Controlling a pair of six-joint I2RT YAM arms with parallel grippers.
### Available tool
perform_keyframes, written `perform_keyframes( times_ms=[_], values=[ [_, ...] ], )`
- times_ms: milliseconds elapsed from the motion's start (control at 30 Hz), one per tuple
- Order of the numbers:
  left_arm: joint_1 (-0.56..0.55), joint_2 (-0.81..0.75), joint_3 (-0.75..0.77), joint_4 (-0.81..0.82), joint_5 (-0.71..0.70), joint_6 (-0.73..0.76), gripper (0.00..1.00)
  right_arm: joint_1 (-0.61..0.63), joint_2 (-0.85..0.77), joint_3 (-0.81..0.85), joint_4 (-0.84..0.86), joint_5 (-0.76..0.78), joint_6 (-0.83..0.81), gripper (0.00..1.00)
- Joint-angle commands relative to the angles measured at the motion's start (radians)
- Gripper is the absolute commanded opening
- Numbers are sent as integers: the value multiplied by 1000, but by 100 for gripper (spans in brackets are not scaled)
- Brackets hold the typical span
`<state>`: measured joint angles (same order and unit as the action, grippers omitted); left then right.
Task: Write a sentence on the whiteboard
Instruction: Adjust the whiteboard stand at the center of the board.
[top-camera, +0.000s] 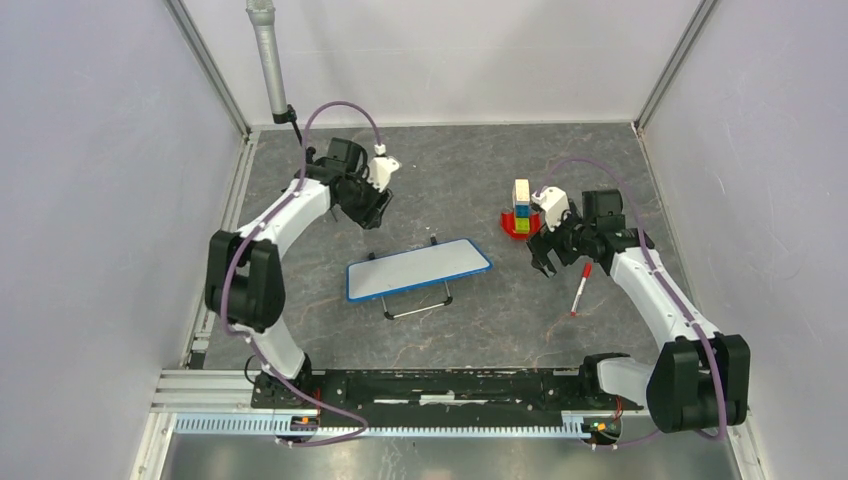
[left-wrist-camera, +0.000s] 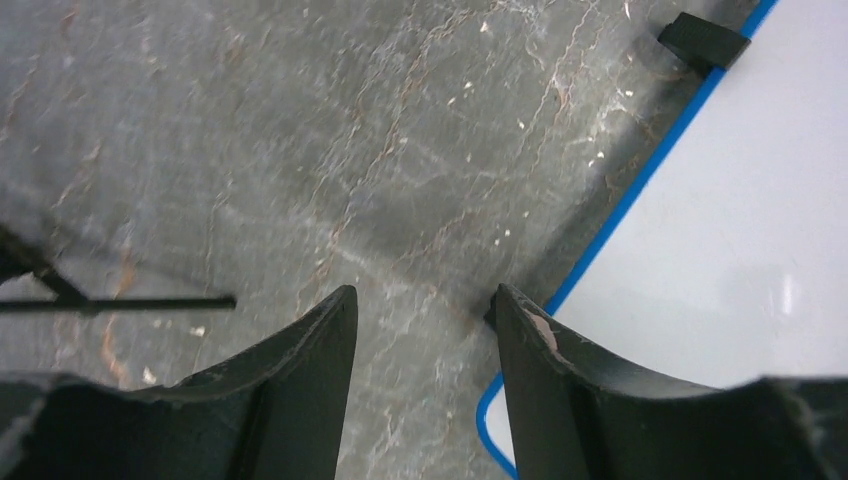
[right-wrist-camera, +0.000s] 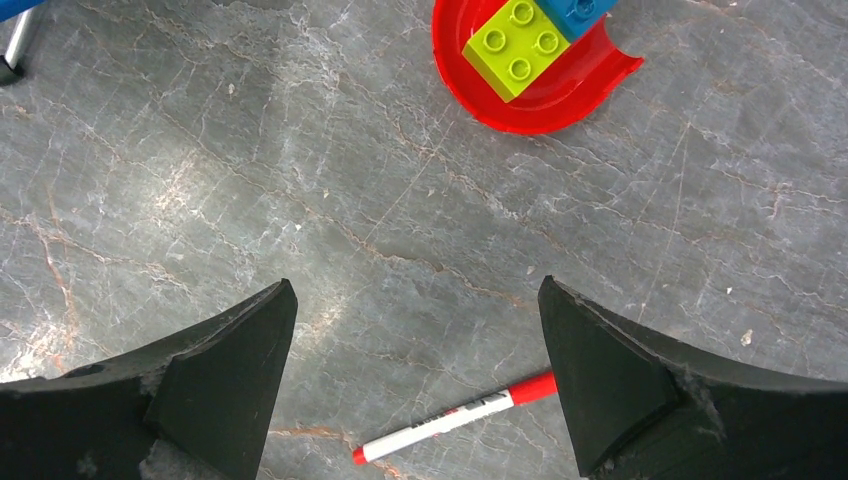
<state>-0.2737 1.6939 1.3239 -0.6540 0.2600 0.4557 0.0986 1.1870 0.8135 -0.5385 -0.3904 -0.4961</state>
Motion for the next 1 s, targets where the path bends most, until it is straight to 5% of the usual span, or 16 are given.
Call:
perform_keyframes(
  times_ms=[0,300,967],
  values=[
    [-30,96,71,48,-27,16,58,13,26,10,37,-23,24,97],
    [-35,146,-12,31,16,109,52,21,34,6,35,-10,24,98],
    [-56,-39,-269,-110,132,293,37,21,19,0,14,18,-4,97]
  ],
)
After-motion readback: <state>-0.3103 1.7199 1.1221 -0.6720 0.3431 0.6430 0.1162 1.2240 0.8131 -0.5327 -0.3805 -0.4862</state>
